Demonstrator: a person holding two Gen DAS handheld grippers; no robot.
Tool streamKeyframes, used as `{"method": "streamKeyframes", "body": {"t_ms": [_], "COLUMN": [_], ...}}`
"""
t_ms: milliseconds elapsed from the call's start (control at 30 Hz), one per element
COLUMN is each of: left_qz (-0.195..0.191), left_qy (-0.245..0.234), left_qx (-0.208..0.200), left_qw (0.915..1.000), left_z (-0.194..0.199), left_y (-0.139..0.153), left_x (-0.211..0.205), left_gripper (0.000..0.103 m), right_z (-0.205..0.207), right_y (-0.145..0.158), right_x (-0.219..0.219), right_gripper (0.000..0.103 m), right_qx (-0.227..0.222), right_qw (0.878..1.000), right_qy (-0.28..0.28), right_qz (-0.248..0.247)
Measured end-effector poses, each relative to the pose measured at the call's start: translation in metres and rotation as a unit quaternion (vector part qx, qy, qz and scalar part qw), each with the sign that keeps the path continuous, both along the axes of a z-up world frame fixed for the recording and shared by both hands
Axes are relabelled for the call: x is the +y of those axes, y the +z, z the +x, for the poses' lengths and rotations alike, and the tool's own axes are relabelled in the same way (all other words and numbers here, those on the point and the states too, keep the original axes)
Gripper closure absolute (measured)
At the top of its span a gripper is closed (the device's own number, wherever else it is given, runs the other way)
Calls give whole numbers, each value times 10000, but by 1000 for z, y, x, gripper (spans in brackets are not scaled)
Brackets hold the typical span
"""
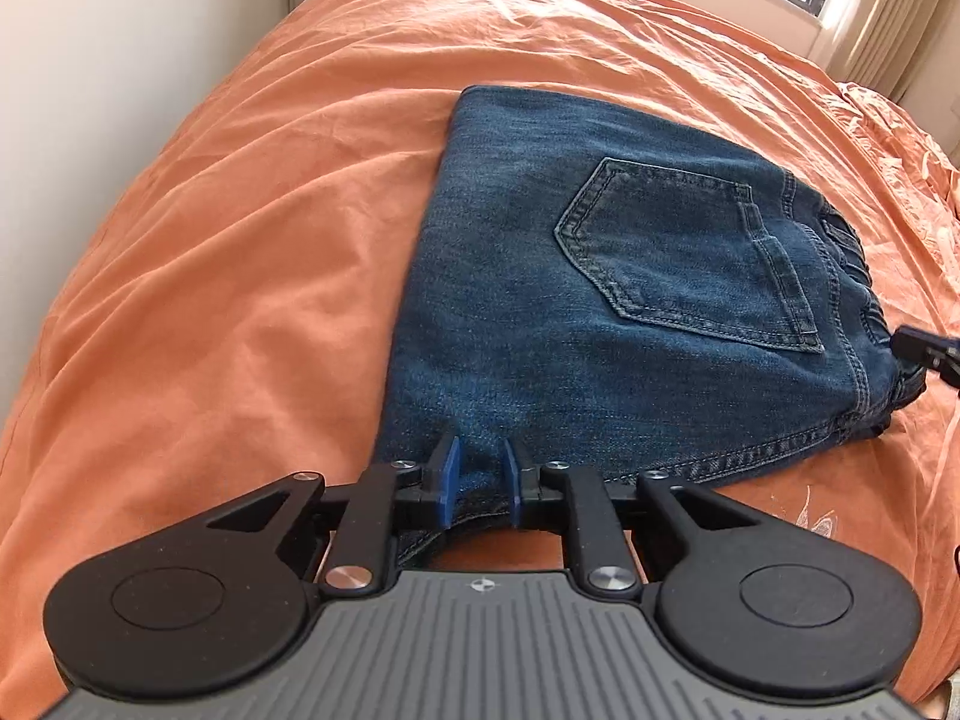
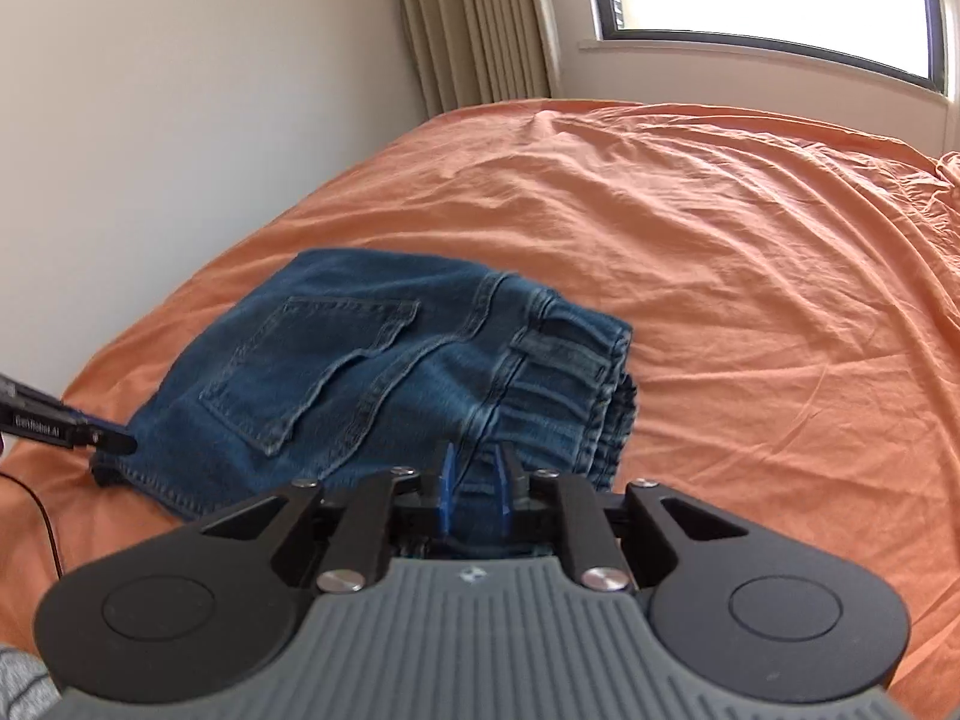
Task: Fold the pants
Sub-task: 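Open both grippers and lift them away from the jeans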
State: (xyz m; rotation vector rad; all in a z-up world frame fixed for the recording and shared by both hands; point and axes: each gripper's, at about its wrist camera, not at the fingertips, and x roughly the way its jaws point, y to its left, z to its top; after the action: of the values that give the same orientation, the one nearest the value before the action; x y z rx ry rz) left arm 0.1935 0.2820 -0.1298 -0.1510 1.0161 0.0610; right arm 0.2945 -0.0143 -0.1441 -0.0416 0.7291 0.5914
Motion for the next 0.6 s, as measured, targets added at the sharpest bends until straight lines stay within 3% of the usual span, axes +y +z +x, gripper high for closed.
{"method": "streamKeyframes", "body": {"t_ms": [100,167,333,400,433,533,567,600], "left_qz": [31,-49,200,236,259,485,556,594], "left_qy": [9,145,300,255,241,299,292,258], "left_qx": [6,-22,-380,-619,-752,-1143,-1345,-1536], "left_qw": [10000,9999,9986,9975,9965,9918,9889,9860], "left_z": [0,1,-12,-23,-30,-50,-58,-65], "left_y": [-10,-11,11,26,36,67,79,91], "left_x": [2,4,-9,-19,-24,-45,-54,-62], "left_gripper": [79,79,77,73,73,72,70,63], "right_z": [-3,0,2,-7,-14,-37,-45,-54], "right_y": [-27,-37,-9,12,24,59,71,84], "right_x": [7,7,5,-1,-4,-7,-7,-8], "right_gripper": [90,90,88,75,61,54,48,44], "right_qx": [-25,3,45,-39,-115,-360,-445,-533], "right_qw": [9988,9986,9987,9992,9993,9989,9985,9980], "right_qy": [-91,-161,-334,-345,-343,-285,-294,-297], "right_qz": [-477,-501,-390,-179,-91,95,127,190]}}
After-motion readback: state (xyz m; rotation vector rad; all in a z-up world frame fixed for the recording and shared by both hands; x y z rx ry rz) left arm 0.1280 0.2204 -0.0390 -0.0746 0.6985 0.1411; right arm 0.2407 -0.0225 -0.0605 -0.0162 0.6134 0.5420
